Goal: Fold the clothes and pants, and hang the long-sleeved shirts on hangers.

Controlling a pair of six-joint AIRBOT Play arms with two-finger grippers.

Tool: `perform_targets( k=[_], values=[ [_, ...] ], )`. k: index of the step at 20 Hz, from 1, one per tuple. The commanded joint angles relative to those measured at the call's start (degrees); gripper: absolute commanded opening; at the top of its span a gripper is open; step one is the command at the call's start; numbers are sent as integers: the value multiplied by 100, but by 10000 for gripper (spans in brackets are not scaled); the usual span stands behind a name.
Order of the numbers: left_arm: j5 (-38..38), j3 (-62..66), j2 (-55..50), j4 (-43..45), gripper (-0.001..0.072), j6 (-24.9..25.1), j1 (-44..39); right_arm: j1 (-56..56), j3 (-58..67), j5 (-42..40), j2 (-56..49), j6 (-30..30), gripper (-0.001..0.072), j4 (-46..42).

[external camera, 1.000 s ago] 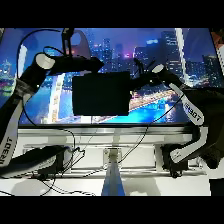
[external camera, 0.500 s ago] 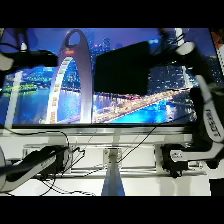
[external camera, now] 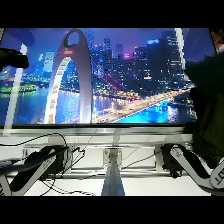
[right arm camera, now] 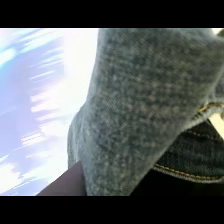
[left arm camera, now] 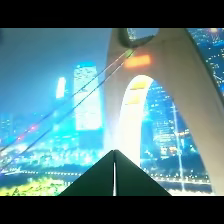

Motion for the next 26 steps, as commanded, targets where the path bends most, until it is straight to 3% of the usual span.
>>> perform_targets(
  k=[1, 5, 6, 7, 8, 9, 13, 18, 20, 22, 26],
  values=[
    [-4, 2, 39, 85, 23, -2, 35, -1740, 4, 1246, 636, 433, 21, -822],
    [-4, 2, 39, 85, 23, -2, 35, -2946, -13, 2188, 592, 629, 32, -798],
    [-4, 2, 39, 85, 23, -2, 35, -3056, -13, 2186, 581, 629, 135, -798],
    [-2, 2, 39, 85, 24, -2, 35, -3082, -13, 2175, 579, 678, 340, -785],
    [-2, 2, 39, 85, 24, -2, 35, -3077, -13, 2146, 573, 721, 493, -662],
    [-2, 2, 39, 85, 23, -2, 35, -3077, -13, 2079, 555, 710, 515, -409],
    [-2, 2, 39, 85, 23, -2, 35, -2404, -13, 1803, 428, 345, 490, 369],
    [-2, 2, 39, 85, 24, -2, 35, 240, -13, 1180, 234, 199, 179, 358],
    [-4, 2, 39, 85, 23, -2, 35, 1565, -13, 800, 175, -120, 65, 334],
    [-2, 2, 39, 85, 24, -2, 35, 2852, -13, 385, 149, -479, 21, 181],
    [-2, 2, 39, 85, 23, -2, 35, 4642, -13, -339, 142, -984, 22, -251]
  ],
)
